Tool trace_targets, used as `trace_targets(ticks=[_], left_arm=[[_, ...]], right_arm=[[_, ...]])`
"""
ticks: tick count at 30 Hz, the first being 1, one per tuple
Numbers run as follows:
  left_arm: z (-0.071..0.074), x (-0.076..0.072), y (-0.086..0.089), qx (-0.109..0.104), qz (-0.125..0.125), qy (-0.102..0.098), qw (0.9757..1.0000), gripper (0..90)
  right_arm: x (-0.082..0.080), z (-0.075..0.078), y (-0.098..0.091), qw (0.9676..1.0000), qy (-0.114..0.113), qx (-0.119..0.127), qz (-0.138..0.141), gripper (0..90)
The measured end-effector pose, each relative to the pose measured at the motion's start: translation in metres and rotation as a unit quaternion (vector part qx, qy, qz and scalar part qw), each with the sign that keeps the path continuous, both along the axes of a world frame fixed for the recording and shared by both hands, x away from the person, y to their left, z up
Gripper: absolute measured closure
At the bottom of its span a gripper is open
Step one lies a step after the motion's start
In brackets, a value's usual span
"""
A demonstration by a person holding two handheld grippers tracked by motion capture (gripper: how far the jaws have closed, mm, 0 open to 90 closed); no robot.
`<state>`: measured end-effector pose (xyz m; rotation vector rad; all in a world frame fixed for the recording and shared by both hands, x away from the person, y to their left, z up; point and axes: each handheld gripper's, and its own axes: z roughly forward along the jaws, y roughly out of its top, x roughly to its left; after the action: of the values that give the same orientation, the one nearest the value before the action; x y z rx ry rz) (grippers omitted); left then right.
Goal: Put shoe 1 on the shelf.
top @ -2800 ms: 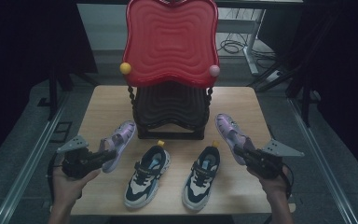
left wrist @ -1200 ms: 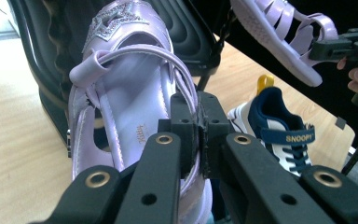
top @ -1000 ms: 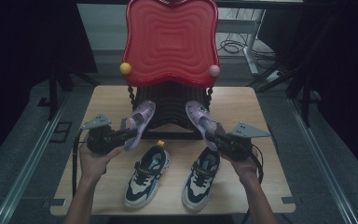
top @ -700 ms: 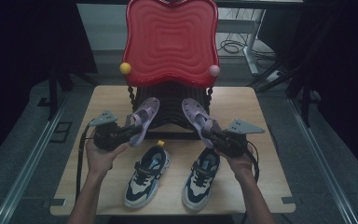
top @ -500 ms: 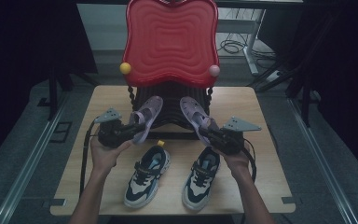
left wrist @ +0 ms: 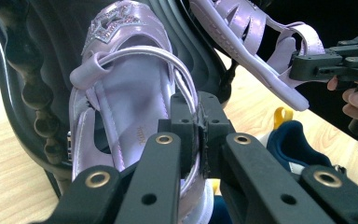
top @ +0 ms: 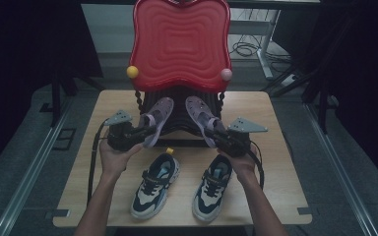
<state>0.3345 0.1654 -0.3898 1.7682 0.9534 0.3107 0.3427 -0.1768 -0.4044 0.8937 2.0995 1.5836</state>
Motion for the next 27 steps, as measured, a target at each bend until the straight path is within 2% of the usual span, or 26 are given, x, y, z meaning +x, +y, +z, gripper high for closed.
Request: trace_targets(ticks=[6, 11, 15, 21, 27], left_arm=[[0.001, 0.007, -0.005, 0.004, 0.010, -0.005, 0.9999, 86.9], [-0.001, 0.013, -0.009, -0.003, 0.020, -0.017, 0.9996, 86.9], [-0.002, 0.018, -0.014, 0.001, 0.023, -0.021, 0.9995, 86.9], [0.001, 0.026, -0.022, 0.018, 0.023, -0.037, 0.9989, 86.9], [0.000, 0.031, -0.023, 0.023, 0.028, -0.044, 0.9984, 87.0]], right_arm=[[0.006, -0.002, 0.003, 0.9999, 0.003, 0.000, -0.010, 85.4], [0.011, 0.001, 0.008, 0.9998, 0.002, 0.009, -0.017, 85.4], [0.019, 0.002, 0.017, 0.9997, -0.001, -0.001, -0.023, 85.4], [0.027, -0.001, 0.022, 0.9994, 0.003, -0.002, -0.034, 85.4], [0.033, -0.003, 0.028, 0.9988, 0.000, -0.007, -0.048, 85.3]])
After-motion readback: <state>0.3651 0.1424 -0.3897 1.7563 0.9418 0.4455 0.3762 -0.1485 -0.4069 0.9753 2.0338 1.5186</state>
